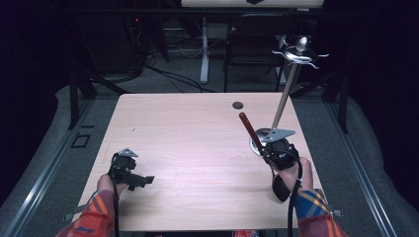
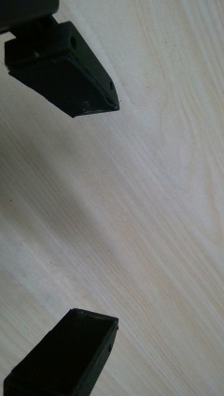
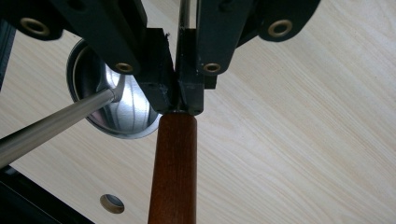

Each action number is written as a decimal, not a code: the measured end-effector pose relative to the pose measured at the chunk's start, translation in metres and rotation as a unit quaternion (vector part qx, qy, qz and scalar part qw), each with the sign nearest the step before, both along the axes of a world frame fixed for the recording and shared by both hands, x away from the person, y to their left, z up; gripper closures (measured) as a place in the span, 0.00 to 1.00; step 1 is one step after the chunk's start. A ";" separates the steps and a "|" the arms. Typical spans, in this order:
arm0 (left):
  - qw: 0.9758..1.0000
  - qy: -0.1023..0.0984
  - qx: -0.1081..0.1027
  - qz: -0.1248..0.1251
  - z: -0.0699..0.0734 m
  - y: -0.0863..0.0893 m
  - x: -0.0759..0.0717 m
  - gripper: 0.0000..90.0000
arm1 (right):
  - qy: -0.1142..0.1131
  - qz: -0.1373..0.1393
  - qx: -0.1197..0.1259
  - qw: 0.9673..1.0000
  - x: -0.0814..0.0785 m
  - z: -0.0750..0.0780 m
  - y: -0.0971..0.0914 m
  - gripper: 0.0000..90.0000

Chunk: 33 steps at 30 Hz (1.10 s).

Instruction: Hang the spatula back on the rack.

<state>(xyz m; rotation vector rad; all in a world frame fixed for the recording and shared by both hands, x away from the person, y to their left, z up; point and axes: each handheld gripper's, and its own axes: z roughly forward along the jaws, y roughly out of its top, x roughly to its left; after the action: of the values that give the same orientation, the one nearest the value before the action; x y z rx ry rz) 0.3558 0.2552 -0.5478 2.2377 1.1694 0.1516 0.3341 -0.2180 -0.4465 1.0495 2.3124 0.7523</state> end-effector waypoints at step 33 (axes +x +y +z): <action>1.000 -0.013 -0.018 -0.017 0.006 0.001 0.005 0.00 | -0.078 -0.031 0.087 0.993 -0.019 0.033 -0.022 0.94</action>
<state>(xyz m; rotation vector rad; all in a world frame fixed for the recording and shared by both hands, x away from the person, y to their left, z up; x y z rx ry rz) 0.3603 0.2558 -0.5419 2.2170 1.1127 0.1443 0.3149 -0.2400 -0.4140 1.0907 2.1020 0.9899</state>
